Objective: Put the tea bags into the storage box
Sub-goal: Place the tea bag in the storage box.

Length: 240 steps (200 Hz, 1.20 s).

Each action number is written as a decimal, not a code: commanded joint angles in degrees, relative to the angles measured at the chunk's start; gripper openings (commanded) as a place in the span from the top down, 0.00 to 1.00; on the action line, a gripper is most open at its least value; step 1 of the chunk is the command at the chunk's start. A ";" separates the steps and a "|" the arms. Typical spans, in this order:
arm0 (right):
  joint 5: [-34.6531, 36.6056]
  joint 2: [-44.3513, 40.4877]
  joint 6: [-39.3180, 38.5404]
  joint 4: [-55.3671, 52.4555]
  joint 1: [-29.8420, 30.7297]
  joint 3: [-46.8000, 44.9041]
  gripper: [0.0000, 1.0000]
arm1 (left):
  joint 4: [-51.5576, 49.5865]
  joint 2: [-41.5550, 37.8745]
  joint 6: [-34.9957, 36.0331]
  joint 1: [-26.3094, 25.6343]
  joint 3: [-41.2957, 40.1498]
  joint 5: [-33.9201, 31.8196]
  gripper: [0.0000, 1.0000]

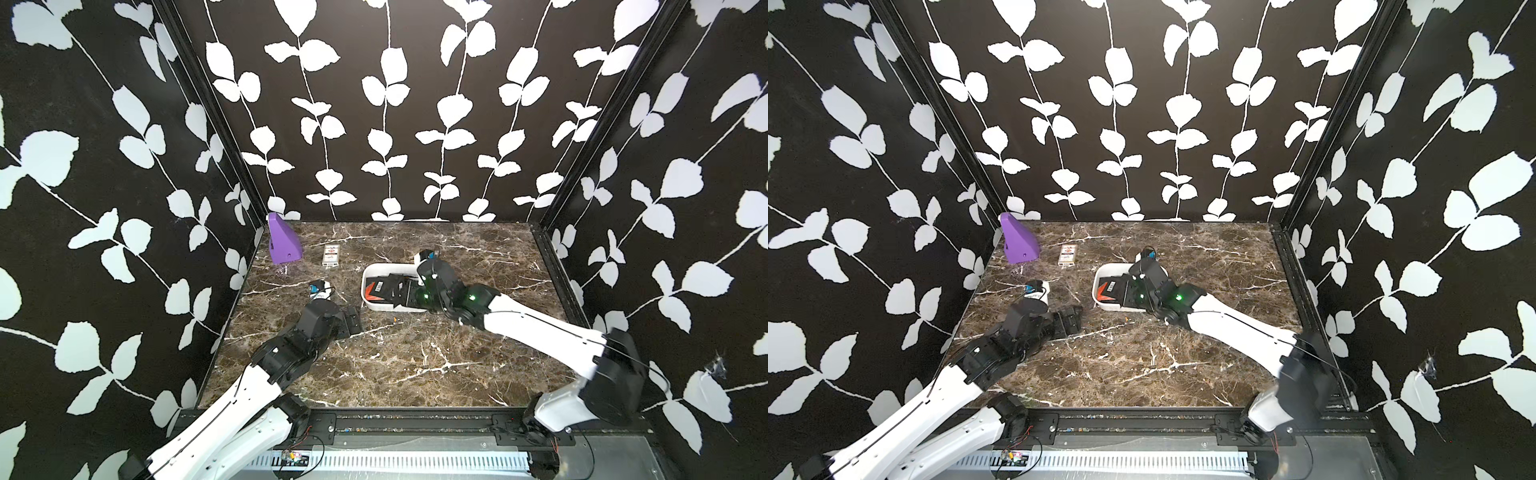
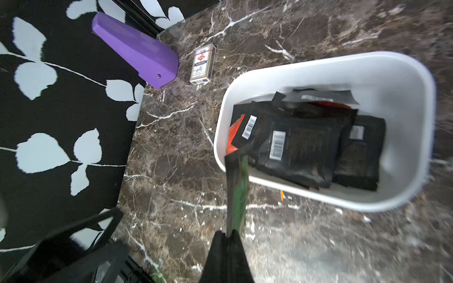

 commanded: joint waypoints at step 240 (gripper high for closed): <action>9.71 -11.26 -14.73 -7.99 -7.14 -2.02 0.26 | 1.64 -0.03 14.23 -0.02 0.23 -21.17 0.01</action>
